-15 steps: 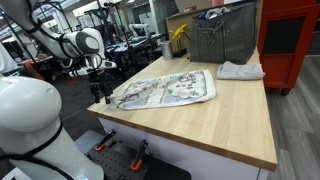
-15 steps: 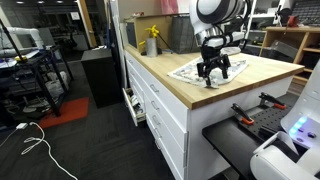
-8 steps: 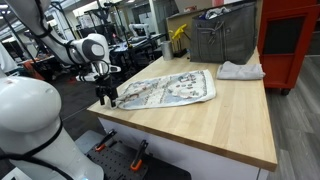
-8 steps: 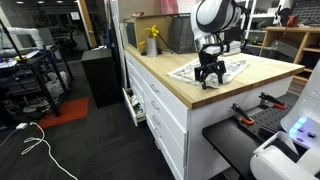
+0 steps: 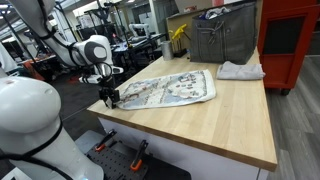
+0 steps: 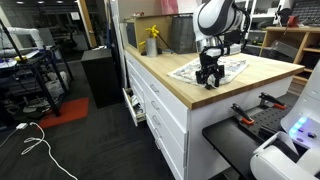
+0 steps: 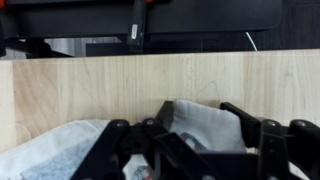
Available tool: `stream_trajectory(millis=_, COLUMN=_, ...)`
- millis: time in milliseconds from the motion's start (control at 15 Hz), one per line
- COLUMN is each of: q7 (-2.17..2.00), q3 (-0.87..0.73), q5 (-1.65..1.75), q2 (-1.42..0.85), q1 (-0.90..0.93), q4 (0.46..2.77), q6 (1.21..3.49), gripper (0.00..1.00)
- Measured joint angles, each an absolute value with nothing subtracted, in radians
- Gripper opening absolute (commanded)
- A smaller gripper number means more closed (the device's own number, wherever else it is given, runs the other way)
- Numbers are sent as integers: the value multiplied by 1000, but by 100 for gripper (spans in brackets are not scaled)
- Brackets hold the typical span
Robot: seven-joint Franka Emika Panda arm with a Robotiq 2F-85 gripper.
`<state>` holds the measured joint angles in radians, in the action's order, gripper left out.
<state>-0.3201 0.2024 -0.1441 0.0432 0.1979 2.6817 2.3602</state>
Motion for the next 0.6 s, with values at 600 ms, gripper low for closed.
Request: stream_trajectory(millis=600, q7=-322, q3=202, q5=-144, q2=135, q1=196, q4=2715, q6=2359, gripper=1)
